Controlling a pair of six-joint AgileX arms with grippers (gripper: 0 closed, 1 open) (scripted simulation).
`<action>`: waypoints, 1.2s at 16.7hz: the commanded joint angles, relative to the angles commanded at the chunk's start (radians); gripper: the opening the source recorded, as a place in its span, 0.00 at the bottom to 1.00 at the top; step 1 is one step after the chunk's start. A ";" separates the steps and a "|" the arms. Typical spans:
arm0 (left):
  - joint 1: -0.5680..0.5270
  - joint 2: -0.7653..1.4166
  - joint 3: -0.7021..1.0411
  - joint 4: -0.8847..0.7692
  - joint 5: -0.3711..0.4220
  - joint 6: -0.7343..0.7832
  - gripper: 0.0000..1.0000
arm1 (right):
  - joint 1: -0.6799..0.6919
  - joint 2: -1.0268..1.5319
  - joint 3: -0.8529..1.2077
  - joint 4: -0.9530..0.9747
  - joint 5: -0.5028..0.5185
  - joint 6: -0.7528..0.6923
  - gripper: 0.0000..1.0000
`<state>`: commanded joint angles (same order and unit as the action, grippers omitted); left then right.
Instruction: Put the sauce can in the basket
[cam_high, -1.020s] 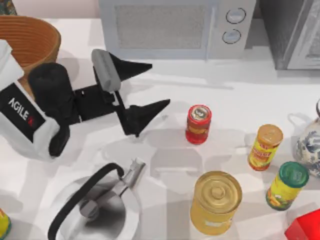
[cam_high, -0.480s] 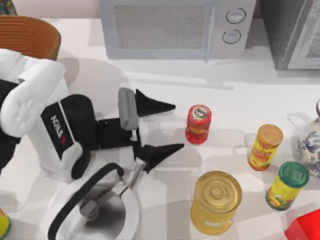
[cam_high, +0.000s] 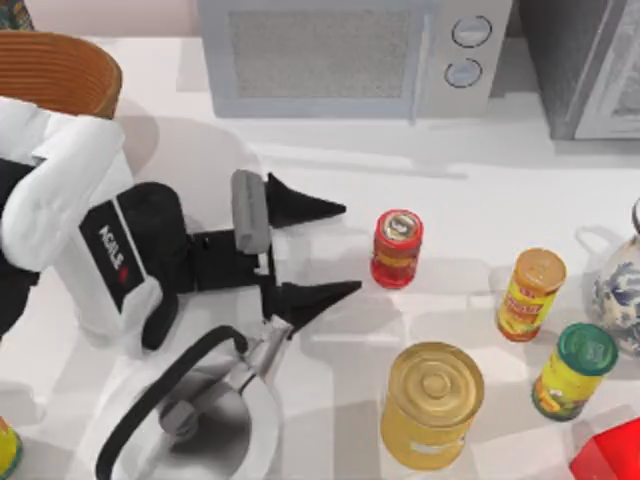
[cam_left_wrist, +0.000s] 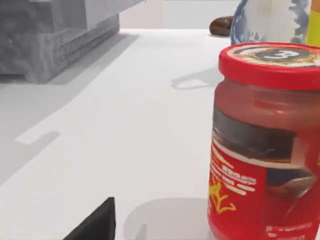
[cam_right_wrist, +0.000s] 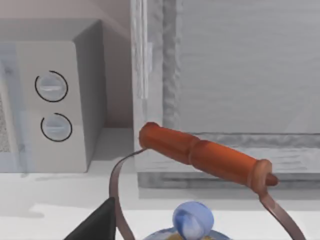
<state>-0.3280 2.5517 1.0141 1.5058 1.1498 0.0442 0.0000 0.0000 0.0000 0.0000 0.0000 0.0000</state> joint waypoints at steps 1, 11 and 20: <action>-0.005 0.010 0.019 -0.008 -0.004 -0.002 1.00 | 0.000 0.000 0.000 0.000 0.000 0.000 1.00; -0.187 0.020 0.126 -0.093 -0.186 -0.011 1.00 | 0.000 0.000 0.000 0.000 0.000 0.000 1.00; -0.187 0.020 0.126 -0.093 -0.186 -0.011 0.55 | 0.000 0.000 0.000 0.000 0.000 0.000 1.00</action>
<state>-0.5146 2.5712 1.1399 1.4125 0.9637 0.0333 0.0000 0.0000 0.0000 0.0000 0.0000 0.0000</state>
